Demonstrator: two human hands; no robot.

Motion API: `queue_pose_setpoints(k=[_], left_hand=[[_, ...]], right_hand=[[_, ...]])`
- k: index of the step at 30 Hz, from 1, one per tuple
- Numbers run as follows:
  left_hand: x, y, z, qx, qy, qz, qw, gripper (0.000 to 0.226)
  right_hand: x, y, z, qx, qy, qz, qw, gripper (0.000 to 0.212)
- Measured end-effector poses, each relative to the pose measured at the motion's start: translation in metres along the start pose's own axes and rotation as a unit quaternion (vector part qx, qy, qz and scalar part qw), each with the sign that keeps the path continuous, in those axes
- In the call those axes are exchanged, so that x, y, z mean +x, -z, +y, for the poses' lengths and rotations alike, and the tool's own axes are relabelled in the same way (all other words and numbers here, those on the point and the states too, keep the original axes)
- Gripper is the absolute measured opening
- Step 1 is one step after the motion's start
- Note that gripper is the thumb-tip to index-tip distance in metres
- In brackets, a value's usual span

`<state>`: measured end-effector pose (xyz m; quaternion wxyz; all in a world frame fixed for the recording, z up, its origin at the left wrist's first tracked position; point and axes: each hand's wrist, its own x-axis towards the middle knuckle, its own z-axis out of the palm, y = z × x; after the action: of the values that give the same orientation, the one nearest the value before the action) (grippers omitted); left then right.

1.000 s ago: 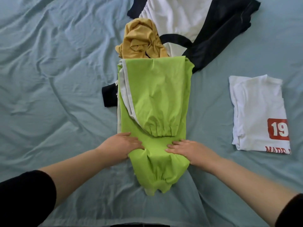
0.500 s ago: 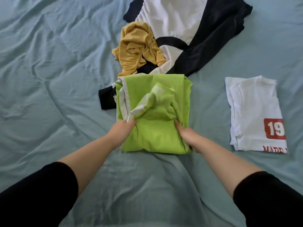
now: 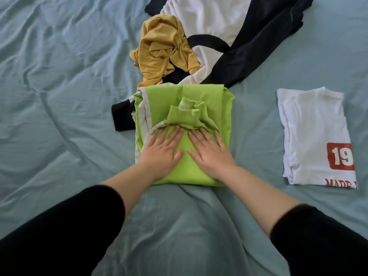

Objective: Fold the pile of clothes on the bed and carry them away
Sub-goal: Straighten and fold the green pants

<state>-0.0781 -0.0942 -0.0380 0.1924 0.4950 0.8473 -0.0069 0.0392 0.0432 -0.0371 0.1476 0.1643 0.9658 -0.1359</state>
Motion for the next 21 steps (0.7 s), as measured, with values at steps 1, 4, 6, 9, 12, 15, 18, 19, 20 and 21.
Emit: queue_pose_setpoints(k=[1,4,6,9,12,15,18,19,20,21], left_hand=[[0.009,-0.007,-0.005,0.007,0.023,-0.019,1.000,0.063],[0.016,-0.017,-0.005,0.030,0.032,-0.004,0.999,0.068],[0.003,-0.020,-0.012,0.047,0.002,0.004,0.999,0.074],[-0.021,-0.012,-0.034,0.089,-0.061,-0.048,0.993,0.090],[-0.040,0.000,-0.048,0.096,-0.077,-0.071,0.990,0.097],[-0.062,0.010,-0.043,-0.080,0.034,0.024,0.996,0.096],[-0.067,0.010,-0.020,-0.313,0.226,0.076,0.919,0.099],[-0.061,0.008,-0.010,-0.341,0.269,0.076,0.898,0.099],[-0.052,0.008,-0.003,-0.365,0.308,0.077,0.875,0.099],[-0.043,0.011,0.002,-0.394,0.344,0.084,0.848,0.098]], right_hand=[[0.012,-0.006,0.002,-0.013,-0.020,-0.013,1.000,0.060],[0.023,-0.017,-0.007,-0.011,-0.068,0.016,0.998,0.062],[0.002,-0.025,-0.007,-0.007,-0.061,0.044,0.997,0.069],[-0.042,-0.027,0.018,-0.041,-0.010,-0.010,0.999,0.077],[-0.068,-0.020,0.038,0.001,-0.010,-0.049,0.999,0.079],[-0.076,-0.014,0.027,0.224,-0.126,0.039,0.966,0.086],[-0.062,-0.011,0.008,0.509,-0.362,0.146,0.767,0.073],[-0.054,-0.010,0.004,0.559,-0.412,0.140,0.706,0.071],[-0.044,-0.009,0.002,0.585,-0.439,0.131,0.669,0.069],[-0.035,-0.008,-0.001,0.597,-0.453,0.128,0.650,0.068]])
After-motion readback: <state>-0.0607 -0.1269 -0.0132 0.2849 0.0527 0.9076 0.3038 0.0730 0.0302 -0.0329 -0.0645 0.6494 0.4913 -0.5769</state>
